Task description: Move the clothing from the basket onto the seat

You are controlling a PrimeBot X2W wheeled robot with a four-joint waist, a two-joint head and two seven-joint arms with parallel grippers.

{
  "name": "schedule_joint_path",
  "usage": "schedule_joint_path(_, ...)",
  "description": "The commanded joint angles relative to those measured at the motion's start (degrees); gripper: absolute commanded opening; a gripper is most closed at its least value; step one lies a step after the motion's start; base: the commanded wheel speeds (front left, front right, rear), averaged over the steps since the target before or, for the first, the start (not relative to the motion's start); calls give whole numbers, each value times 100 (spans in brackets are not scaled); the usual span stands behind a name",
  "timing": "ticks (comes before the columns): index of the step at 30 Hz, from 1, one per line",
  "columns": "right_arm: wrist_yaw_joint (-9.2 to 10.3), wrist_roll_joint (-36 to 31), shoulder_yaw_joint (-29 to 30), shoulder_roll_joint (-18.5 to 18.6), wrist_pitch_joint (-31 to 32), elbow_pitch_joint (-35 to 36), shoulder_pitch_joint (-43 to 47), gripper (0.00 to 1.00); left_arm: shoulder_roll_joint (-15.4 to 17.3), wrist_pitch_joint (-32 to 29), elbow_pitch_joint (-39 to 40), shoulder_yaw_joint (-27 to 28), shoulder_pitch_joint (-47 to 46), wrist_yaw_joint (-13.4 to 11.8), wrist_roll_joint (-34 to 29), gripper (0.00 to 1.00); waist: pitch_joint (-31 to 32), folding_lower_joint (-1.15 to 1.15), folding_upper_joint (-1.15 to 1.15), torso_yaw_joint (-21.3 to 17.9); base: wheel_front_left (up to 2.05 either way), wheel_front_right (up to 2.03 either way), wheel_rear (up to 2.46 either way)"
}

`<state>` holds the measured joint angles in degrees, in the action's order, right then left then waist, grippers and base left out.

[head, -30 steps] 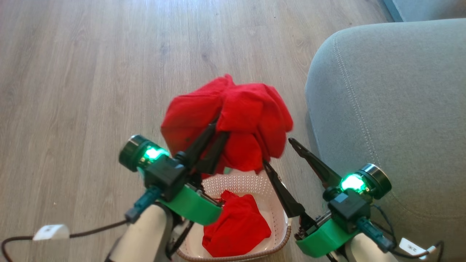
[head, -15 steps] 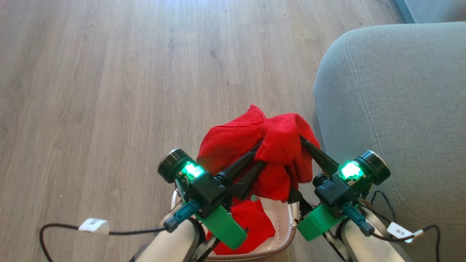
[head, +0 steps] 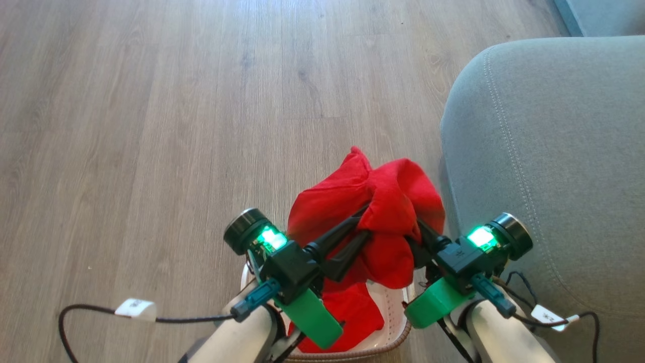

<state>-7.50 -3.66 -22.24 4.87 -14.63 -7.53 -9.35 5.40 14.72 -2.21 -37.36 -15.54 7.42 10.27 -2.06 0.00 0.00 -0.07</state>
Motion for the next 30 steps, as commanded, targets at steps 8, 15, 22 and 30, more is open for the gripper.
schedule_joint_path(8,1,184,259,-175,-37,366,-167,0,-91,28,133,480,-189,6,-95,100,-3,0,0,1,0,0,0)
schedule_joint_path(15,1,302,948,-197,-37,526,-48,0,-182,28,-192,984,64,-96,-67,100,-15,0,0,-9,0,0,0)
schedule_joint_path(22,1,503,1760,-198,-37,722,199,0,-213,28,-558,1322,313,-162,-256,100,-5,0,0,0,0,0,0)
schedule_joint_path(30,1,721,2498,-199,-37,614,497,0,-227,28,-919,1615,667,-140,-393,100,50,0,0,-16,0,0,0)
